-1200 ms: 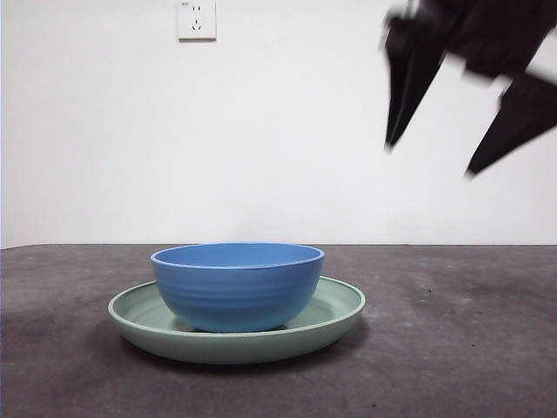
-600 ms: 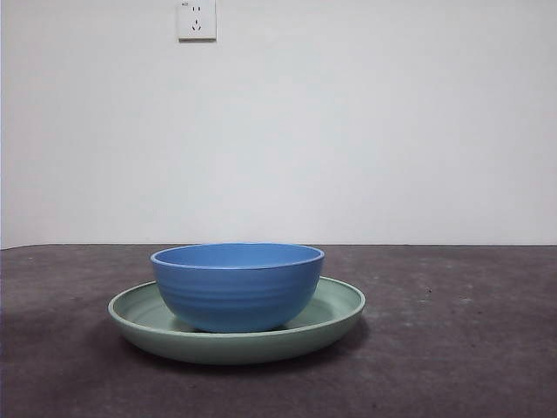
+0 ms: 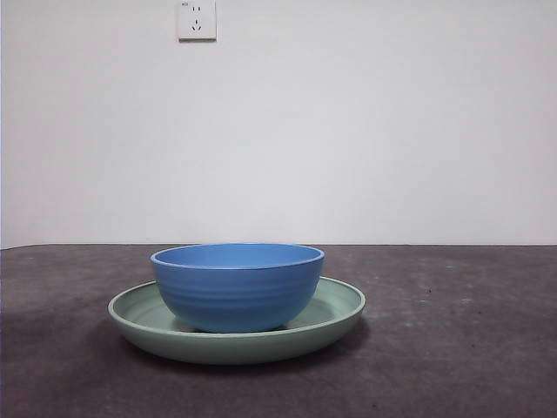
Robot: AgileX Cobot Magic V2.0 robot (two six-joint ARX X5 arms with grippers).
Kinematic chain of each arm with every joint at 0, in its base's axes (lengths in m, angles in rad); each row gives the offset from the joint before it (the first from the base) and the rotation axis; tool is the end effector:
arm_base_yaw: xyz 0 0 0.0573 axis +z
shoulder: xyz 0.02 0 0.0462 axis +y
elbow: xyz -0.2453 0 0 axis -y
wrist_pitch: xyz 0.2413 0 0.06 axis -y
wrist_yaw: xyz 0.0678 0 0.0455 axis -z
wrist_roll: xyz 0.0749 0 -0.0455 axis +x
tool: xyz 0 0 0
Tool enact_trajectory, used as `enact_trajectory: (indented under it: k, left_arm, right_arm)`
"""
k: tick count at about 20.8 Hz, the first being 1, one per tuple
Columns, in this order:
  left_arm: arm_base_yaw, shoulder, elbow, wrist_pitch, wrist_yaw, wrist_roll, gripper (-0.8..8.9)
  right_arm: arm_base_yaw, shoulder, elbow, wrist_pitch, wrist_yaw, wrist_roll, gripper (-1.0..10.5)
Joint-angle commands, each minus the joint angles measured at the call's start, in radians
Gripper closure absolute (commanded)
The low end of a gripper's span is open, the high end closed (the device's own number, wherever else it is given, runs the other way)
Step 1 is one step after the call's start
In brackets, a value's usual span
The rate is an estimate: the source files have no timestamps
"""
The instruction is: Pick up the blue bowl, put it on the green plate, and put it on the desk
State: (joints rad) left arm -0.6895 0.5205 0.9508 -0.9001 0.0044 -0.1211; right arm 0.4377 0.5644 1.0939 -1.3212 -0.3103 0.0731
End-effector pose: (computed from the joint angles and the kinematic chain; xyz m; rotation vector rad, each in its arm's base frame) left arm 0.0991 -0.0821 0.3161 0.0467 0.4912 -0.6516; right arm 0.0704 0.0582 0.3094 0.0144 0.8332 0.6777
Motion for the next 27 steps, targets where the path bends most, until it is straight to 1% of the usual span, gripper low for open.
enact_trajectory:
  k: [1, 2, 3, 4, 5, 6, 19, 21, 24, 25, 27]
  left_arm:
    - [-0.004, 0.001, 0.011, 0.009, -0.002, -0.003, 1.92]
    - [-0.004, 0.001, 0.011, 0.008, -0.002, -0.003, 2.0]
    - [-0.005, 0.001, 0.011, 0.003, -0.002, -0.003, 3.1]
    - [-0.005, 0.001, 0.011, -0.005, -0.002, -0.003, 5.56]
    - [-0.005, 0.001, 0.011, -0.014, -0.002, -0.003, 8.36]
    - [-0.004, 0.001, 0.011, -0.017, -0.002, -0.004, 7.8]
    - [0.0, 0.0, 0.003, -0.008, -0.002, -0.003, 7.86]
    - [0.053, -0.007, 0.002, -0.004, 0.005, -0.003, 7.86]
    - [0.228, -0.02, -0.034, 0.036, 0.014, 0.005, 7.86]
    - [0.295, -0.039, -0.078, 0.099, 0.014, 0.033, 7.86]
    - [0.42, -0.105, -0.218, 0.294, 0.014, 0.053, 7.86]
  right_arm:
    - [0.006, 0.002, 0.02, 0.007, 0.0, -0.019, 3.5]
    - [0.006, 0.002, 0.02, 0.01, 0.0, -0.019, 3.6]
    - [0.006, 0.002, 0.02, 0.014, 0.0, -0.02, 3.9]
    - [0.006, 0.002, 0.02, 0.02, 0.0, -0.021, 5.8]
    - [0.006, 0.002, 0.02, 0.023, 0.0, -0.021, 8.6]
    - [0.006, 0.002, 0.02, 0.027, 0.0, -0.021, 9.2]
    - [0.006, 0.002, 0.02, 0.045, -0.003, -0.021, 9.1]
    - [0.006, 0.002, 0.02, 0.045, -0.003, -0.021, 9.1]
    - [0.006, 0.002, 0.02, 0.045, -0.003, -0.021, 9.1]
    - [0.006, 0.002, 0.02, 0.045, -0.003, -0.021, 9.1]
    - [0.006, 0.002, 0.02, 0.045, -0.003, -0.021, 9.1]
